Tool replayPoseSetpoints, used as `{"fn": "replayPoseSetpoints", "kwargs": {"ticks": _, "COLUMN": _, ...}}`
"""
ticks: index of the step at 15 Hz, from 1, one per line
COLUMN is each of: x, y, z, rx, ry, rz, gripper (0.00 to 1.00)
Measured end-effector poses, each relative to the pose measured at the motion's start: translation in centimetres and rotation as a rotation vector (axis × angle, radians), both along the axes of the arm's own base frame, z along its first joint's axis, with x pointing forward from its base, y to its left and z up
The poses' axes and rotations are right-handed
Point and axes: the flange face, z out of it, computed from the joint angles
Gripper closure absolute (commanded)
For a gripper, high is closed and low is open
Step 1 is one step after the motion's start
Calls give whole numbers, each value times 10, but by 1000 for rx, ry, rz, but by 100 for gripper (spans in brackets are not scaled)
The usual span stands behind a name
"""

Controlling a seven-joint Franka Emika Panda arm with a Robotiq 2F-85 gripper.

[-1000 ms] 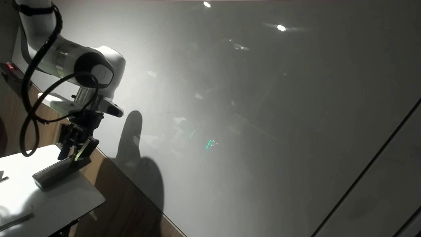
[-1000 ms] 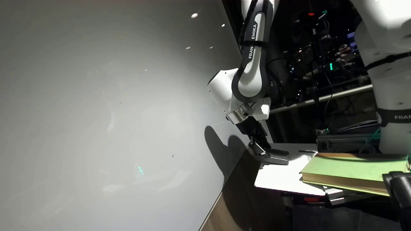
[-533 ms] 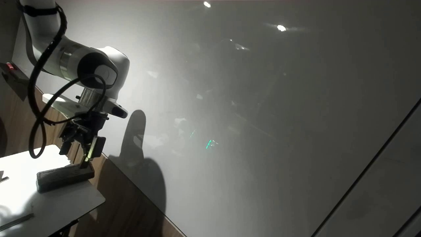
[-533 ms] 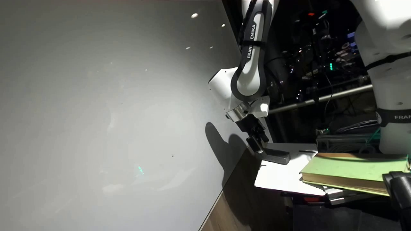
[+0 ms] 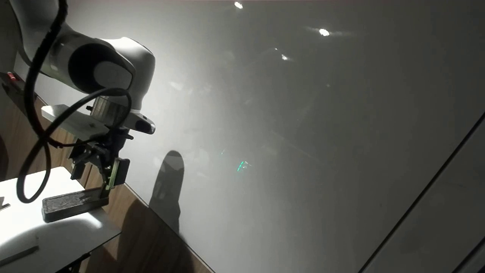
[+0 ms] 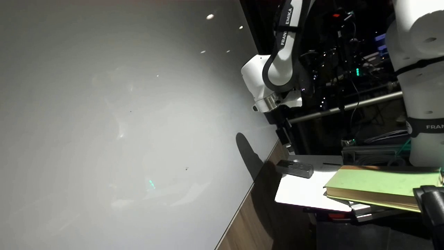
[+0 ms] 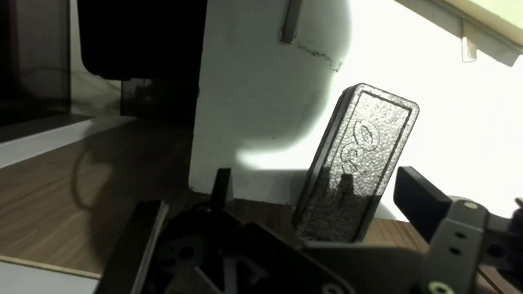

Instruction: Use the duster erase the markings on the board

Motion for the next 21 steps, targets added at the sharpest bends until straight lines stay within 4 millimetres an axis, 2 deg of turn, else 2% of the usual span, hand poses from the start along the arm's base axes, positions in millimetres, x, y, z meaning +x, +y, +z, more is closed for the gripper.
{"fn": "replayPoseSetpoints", "kwargs": {"ticks": 2, "x": -15, "y": -10, "z": 20, "rx": 17, "ry": -83, "rz": 42, "gripper": 0}}
{"fn": "replayPoseSetpoints", "kwargs": {"ticks": 6, "x": -8, "y": -30, "z": 100, "rx": 38, "ry": -278, "rz": 127, "gripper": 0}}
{"fn": "replayPoseSetpoints", "kwargs": {"ticks": 8, "x": -15, "y": -44, "z": 141, "rx": 37, "ry": -354, "rz": 152, "gripper": 0}}
{"fn": "replayPoseSetpoints", "kwargs": {"ticks": 12, "x": -67, "y": -63, "z": 195, "rx": 73, "ry": -303, "rz": 170, "gripper": 0}}
{"fn": "replayPoseSetpoints", "kwargs": {"ticks": 14, "x": -88, "y": -67, "z": 211, "rx": 92, "ry": -299, "rz": 186, "gripper": 0}}
{"fn": "replayPoseSetpoints", "kwargs": {"ticks": 15, "x": -92, "y": -68, "z": 214, "rx": 95, "ry": -306, "rz": 189, "gripper": 0}}
{"fn": "replayPoseSetpoints", "kwargs": {"ticks": 21, "x": -92, "y": -67, "z": 211, "rx": 98, "ry": -298, "rz": 191, "gripper": 0}}
